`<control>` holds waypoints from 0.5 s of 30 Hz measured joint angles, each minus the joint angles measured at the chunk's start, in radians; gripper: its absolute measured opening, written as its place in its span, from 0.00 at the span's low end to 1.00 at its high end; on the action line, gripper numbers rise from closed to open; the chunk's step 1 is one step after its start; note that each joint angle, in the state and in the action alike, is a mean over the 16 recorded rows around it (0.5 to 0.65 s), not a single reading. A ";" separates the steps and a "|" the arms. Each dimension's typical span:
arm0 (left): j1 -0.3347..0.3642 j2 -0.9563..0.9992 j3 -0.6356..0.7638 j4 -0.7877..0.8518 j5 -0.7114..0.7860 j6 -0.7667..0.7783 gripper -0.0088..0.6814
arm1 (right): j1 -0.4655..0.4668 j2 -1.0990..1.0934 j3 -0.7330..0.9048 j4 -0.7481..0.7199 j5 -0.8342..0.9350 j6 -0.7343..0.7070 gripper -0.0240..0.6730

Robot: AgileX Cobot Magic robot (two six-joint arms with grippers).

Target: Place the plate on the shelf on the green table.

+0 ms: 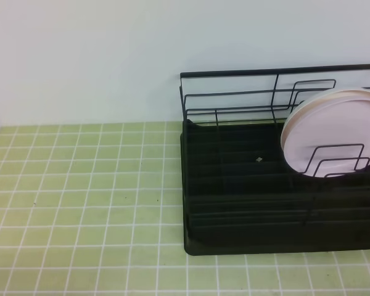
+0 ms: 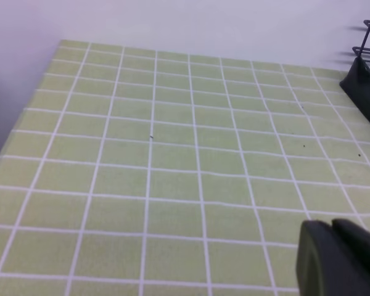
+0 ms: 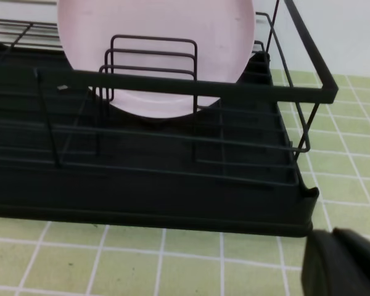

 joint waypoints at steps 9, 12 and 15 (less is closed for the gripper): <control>0.000 0.000 0.000 0.000 0.000 0.000 0.01 | 0.000 0.002 0.000 0.000 0.005 0.000 0.03; 0.000 0.000 0.000 0.000 0.000 0.000 0.01 | 0.000 0.002 0.000 0.000 0.007 0.000 0.03; 0.000 0.000 0.000 0.000 0.000 0.000 0.01 | 0.000 0.003 0.000 0.000 0.009 0.000 0.03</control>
